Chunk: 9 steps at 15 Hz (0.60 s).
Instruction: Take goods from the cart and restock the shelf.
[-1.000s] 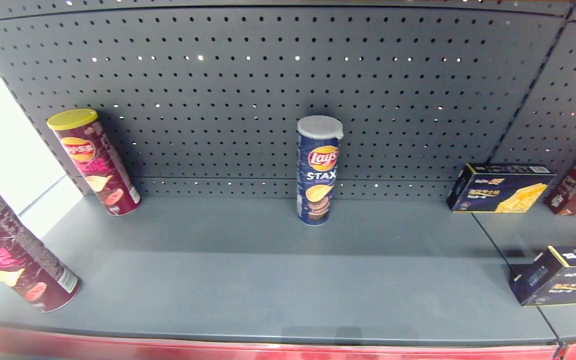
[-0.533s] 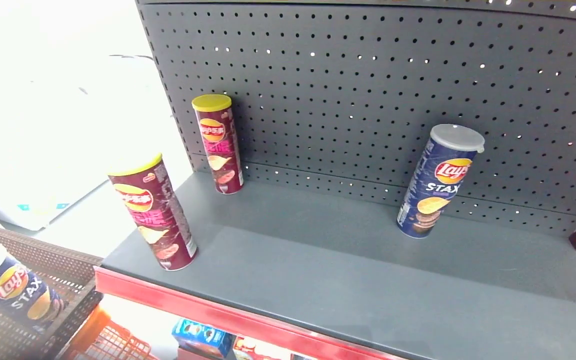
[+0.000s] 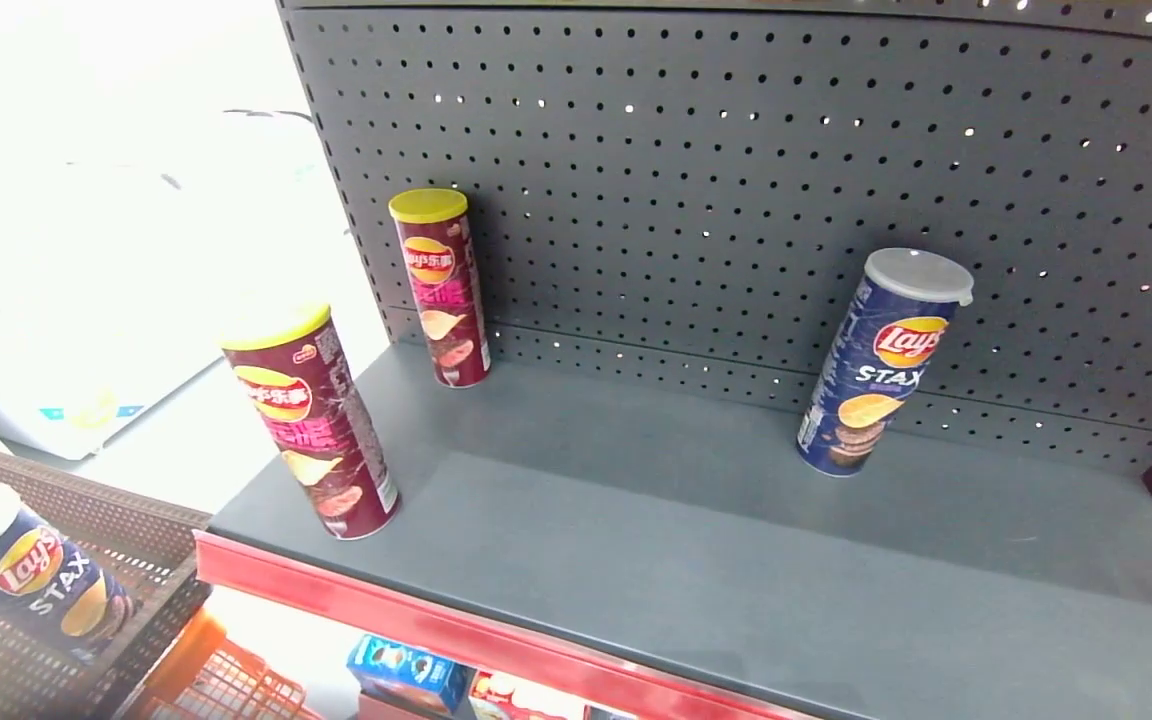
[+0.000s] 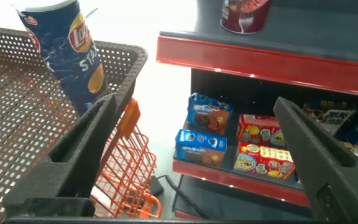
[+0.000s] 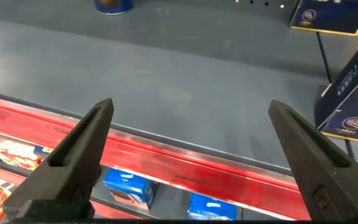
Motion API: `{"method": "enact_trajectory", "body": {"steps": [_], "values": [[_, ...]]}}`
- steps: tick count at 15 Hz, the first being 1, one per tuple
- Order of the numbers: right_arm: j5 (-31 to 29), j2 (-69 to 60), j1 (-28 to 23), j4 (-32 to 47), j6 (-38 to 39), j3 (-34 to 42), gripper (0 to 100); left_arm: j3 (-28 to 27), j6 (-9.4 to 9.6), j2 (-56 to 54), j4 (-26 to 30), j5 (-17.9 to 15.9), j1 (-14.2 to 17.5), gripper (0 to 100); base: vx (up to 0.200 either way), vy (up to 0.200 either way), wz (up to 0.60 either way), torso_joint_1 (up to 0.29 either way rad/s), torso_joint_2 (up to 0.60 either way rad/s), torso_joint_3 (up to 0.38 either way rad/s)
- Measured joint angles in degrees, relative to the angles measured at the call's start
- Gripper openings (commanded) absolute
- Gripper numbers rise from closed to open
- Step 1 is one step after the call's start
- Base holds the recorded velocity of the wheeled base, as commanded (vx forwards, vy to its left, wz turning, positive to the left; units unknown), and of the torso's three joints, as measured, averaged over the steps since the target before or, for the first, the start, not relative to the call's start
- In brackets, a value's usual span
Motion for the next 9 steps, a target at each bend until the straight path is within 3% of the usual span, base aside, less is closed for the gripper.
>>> {"method": "enact_trajectory", "body": {"steps": [2,9], "values": [[-0.02,0.00,0.00,0.02,0.07,0.00,100,0.00,0.00,0.00,-0.02,0.00,0.02,100,0.000,0.000,0.60,-0.002,0.00,0.000],[-0.05,-0.01,-0.02,0.02,0.02,0.00,100,-0.01,0.00,0.00,-0.02,0.00,-0.02,100,0.000,0.000,0.00,0.000,0.00,0.000]]}}
